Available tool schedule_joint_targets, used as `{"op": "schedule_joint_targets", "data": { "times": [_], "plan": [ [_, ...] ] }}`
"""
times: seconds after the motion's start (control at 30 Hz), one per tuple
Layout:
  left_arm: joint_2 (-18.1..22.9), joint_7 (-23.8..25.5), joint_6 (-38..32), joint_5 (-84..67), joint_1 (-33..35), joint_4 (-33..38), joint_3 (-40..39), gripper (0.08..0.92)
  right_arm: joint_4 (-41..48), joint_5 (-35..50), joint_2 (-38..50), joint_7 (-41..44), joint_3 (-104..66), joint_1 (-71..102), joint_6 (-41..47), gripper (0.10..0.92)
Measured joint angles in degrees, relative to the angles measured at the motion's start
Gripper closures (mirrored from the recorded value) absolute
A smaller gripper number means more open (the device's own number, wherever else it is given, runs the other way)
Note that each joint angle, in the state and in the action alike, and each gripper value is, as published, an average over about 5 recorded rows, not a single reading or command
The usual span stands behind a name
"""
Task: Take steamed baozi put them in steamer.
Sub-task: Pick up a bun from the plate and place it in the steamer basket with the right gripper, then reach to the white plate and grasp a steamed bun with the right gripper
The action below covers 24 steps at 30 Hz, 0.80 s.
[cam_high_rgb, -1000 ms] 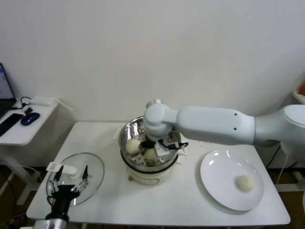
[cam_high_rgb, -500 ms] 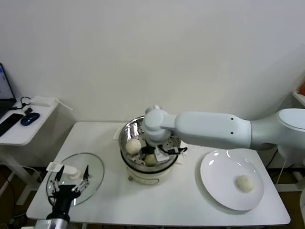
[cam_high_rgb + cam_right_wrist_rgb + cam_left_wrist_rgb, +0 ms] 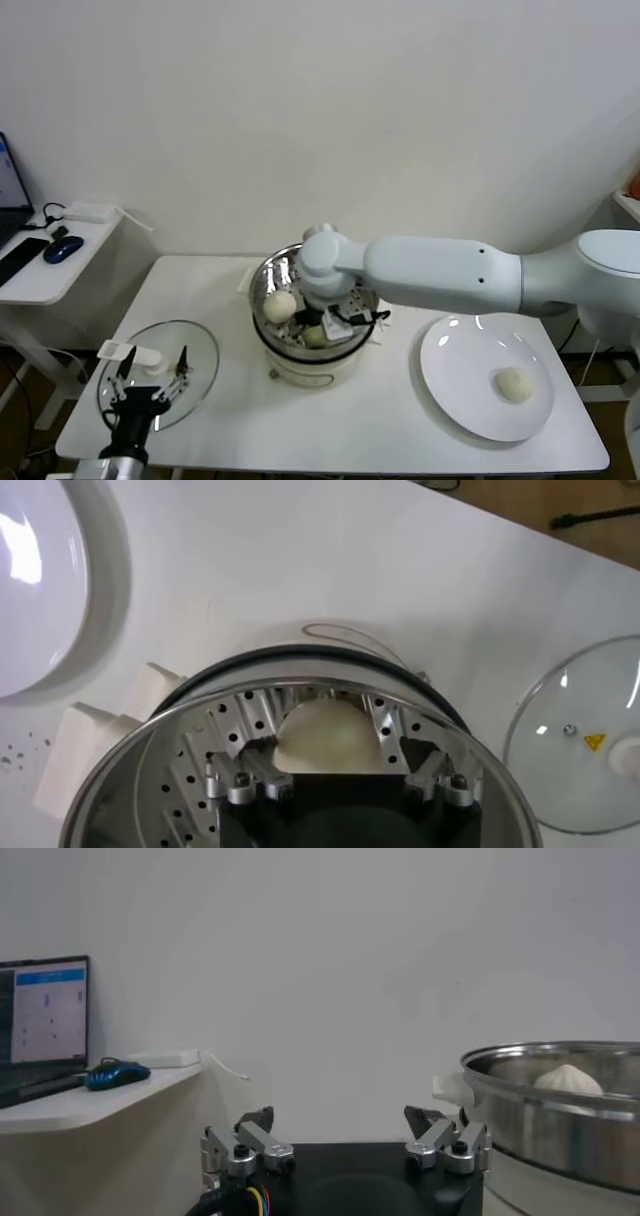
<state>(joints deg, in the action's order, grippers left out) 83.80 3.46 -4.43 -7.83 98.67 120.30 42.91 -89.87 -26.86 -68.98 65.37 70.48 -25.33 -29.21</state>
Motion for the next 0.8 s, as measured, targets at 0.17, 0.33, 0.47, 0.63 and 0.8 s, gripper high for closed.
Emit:
{"op": "schedule_joint_targets", "data": {
  "times": [0.17, 0.33, 0.47, 0.63, 0.8],
  "plan": [
    [0.0, 0.0, 0.0, 0.0, 0.1, 0.0, 0.0, 0.177, 0.3, 0.7, 0.2, 0.0, -0.3, -0.5, -0.6, 0.203],
    [0.0, 0.0, 0.0, 0.0, 0.2, 0.2, 0.0, 0.177, 0.3, 2.4, 0.8, 0.5, -0.8, -1.6, -0.9, 0.202],
    [0.0, 0.0, 0.0, 0.0, 0.3, 0.3, 0.0, 0.177, 0.6, 5.1, 1.6, 1.1, -0.9, -3.4, -0.5, 0.203],
    [-0.1, 0.0, 0.0, 0.0, 0.3, 0.4, 0.1, 0.177, 1.5, 10.7, 3.4, 1.2, 0.1, -7.2, 1.6, 0.203],
    [-0.5, -0.2, 0.0, -0.2, 0.1, 0.7, 0.1, 0.177, 3.2, 19.2, 6.3, -0.2, 3.2, -11.9, 6.8, 0.203]
  ]
}}
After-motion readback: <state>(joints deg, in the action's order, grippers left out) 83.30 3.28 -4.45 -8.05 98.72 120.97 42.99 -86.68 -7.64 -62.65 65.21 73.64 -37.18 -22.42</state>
